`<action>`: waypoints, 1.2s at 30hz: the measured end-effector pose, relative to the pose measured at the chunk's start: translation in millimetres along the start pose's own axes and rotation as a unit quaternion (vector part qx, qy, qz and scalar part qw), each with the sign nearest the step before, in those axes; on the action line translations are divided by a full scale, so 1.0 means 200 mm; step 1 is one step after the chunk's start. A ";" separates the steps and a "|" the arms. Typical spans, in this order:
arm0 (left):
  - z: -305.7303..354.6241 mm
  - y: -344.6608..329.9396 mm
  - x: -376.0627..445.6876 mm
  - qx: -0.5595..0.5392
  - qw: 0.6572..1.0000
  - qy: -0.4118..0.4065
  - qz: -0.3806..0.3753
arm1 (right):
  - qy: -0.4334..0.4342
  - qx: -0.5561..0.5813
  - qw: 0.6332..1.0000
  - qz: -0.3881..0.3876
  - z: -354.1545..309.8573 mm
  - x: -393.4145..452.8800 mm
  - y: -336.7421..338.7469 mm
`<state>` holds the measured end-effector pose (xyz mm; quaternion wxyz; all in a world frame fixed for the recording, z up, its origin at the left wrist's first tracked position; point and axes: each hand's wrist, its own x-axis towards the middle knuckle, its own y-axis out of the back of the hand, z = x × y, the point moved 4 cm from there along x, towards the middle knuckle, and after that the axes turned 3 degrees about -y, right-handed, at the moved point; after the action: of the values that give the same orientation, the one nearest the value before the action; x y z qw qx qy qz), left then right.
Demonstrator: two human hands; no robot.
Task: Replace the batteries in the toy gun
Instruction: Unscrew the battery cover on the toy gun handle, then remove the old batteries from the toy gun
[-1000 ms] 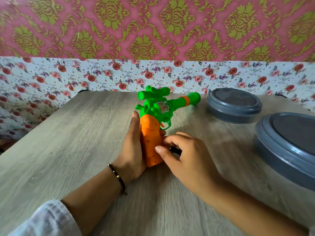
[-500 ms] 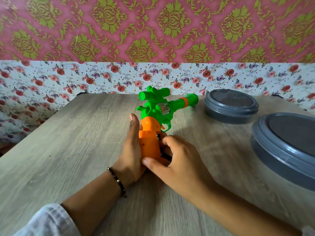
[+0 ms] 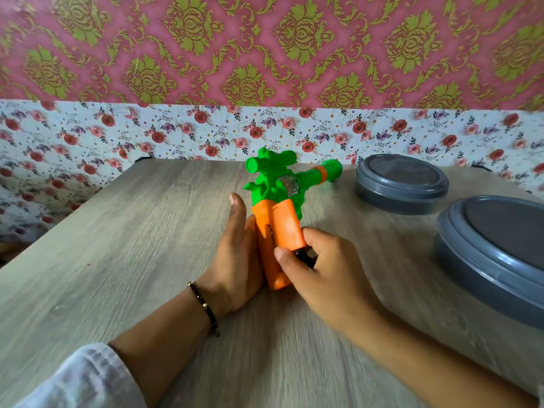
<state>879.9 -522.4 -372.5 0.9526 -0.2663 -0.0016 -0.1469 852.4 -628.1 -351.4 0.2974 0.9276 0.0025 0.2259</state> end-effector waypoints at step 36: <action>-0.02 0.09 0.03 -0.101 0.989 0.019 0.109 | 0.016 0.016 1.000 -0.009 0.11 0.21 0.36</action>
<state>890.8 -510.7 -385.2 0.9310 -0.3569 0.0608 -0.0464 890.9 -694.4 -309.9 0.2843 0.9285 0.0188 0.2382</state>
